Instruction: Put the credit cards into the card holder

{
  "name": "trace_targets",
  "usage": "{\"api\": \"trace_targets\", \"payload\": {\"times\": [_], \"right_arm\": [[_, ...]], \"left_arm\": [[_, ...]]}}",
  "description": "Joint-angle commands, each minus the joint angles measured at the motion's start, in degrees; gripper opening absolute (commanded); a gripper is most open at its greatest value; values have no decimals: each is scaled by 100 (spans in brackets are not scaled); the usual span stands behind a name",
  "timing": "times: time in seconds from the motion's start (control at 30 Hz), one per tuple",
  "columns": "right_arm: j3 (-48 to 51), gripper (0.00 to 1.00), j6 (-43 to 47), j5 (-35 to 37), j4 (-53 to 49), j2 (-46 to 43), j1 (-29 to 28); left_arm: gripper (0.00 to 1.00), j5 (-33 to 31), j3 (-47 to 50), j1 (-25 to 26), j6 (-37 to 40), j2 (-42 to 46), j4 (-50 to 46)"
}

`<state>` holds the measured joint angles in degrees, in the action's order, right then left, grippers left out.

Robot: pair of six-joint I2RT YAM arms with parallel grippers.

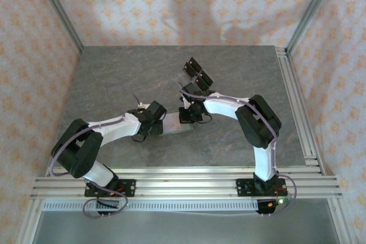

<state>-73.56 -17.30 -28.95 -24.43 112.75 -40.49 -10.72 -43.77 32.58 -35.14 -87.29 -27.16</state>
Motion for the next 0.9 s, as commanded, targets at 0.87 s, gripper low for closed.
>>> {"api": "trace_targets", "payload": {"times": [0.87], "right_arm": [[-817, 0, -117, -142, -13, 491, -471]], "left_arm": [[100, 105, 105, -34, -108, -127, 173]]}}
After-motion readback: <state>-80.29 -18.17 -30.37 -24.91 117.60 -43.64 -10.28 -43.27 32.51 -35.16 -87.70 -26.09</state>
